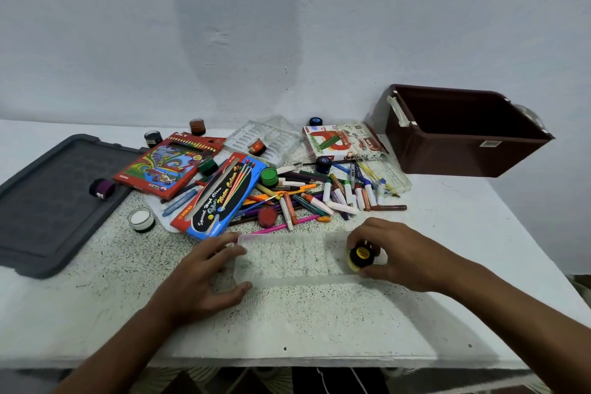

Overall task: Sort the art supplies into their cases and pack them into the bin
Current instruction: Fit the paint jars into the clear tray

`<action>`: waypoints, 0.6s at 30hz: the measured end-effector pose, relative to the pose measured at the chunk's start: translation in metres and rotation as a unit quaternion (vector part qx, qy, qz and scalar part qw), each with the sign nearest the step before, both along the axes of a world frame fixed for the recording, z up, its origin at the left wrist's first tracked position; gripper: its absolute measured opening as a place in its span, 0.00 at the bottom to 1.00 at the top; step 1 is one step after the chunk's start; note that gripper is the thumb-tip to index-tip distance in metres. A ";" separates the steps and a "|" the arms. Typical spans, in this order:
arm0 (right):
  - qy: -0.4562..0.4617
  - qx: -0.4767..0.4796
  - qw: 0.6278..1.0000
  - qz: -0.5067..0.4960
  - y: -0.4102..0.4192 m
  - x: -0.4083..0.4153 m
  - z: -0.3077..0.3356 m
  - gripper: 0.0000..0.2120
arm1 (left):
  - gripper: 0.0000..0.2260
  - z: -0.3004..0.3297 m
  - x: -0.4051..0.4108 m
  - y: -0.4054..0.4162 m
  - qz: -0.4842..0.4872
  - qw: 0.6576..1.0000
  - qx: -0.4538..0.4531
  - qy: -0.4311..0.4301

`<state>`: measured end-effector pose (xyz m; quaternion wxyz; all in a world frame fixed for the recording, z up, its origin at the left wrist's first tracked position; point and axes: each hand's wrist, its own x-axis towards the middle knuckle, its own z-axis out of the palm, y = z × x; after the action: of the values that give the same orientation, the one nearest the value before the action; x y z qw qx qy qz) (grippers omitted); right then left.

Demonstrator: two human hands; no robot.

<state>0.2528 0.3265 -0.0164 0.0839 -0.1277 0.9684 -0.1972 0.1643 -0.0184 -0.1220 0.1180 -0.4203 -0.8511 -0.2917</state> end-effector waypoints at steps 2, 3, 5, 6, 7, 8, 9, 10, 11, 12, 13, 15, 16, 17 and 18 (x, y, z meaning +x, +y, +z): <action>-0.008 0.019 1.000 0.007 0.000 0.000 -0.001 0.16 | 0.25 0.000 0.000 0.000 -0.001 1.000 0.002 -0.003; -0.014 0.027 0.999 0.008 0.001 -0.001 -0.001 0.16 | 0.25 0.001 0.001 0.000 -0.001 1.000 0.005 -0.006; -0.024 0.045 0.999 0.010 0.001 -0.001 -0.002 0.17 | 0.24 0.003 0.001 0.001 -0.003 1.000 0.011 -0.014; -0.024 0.056 0.998 0.013 0.001 0.000 -0.003 0.18 | 0.23 0.004 0.001 0.001 -0.003 1.000 0.015 -0.015; -0.023 0.066 0.997 0.018 0.001 0.000 -0.002 0.18 | 0.22 0.004 0.002 0.001 -0.004 1.000 0.021 -0.016; -0.023 0.074 0.997 0.022 0.001 0.000 -0.002 0.18 | 0.21 0.005 0.002 0.001 -0.004 0.999 0.030 -0.020; -0.026 0.080 0.996 0.025 0.000 0.001 -0.001 0.17 | 0.20 0.005 0.003 0.001 -0.001 0.999 0.042 -0.029; -0.030 0.084 0.996 0.027 0.000 0.001 0.000 0.17 | 0.20 0.006 0.003 0.001 0.002 0.998 0.053 -0.037; -0.033 0.087 0.995 0.030 0.000 0.001 0.000 0.17 | 0.20 0.007 0.004 0.001 0.005 0.997 0.061 -0.042; -0.037 0.090 0.995 0.032 0.000 0.000 0.001 0.17 | 0.20 0.008 0.004 0.001 0.007 0.997 0.067 -0.044; -0.040 0.092 0.994 0.032 0.000 -0.001 0.002 0.17 | 0.19 0.008 0.004 0.002 0.007 0.997 0.070 -0.043; -0.054 0.094 0.994 0.029 0.001 -0.004 0.004 0.17 | 0.19 0.008 0.004 0.002 0.007 0.996 0.078 -0.041; -0.062 0.097 0.993 0.029 0.002 -0.005 0.004 0.17 | 0.19 0.009 0.003 0.002 0.008 0.996 0.082 -0.040; -0.068 0.100 0.992 0.030 0.002 -0.007 0.005 0.17 | 0.19 0.009 0.003 0.002 0.012 0.995 0.086 -0.041; -0.072 0.102 0.992 0.032 0.003 -0.008 0.005 0.16 | 0.19 0.009 0.003 0.002 0.017 0.995 0.092 -0.043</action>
<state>0.2451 0.3293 -0.0114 0.1727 -0.1350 0.9702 -0.1033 0.1677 -0.0166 -0.1131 0.1240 -0.3800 -0.8320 -0.3846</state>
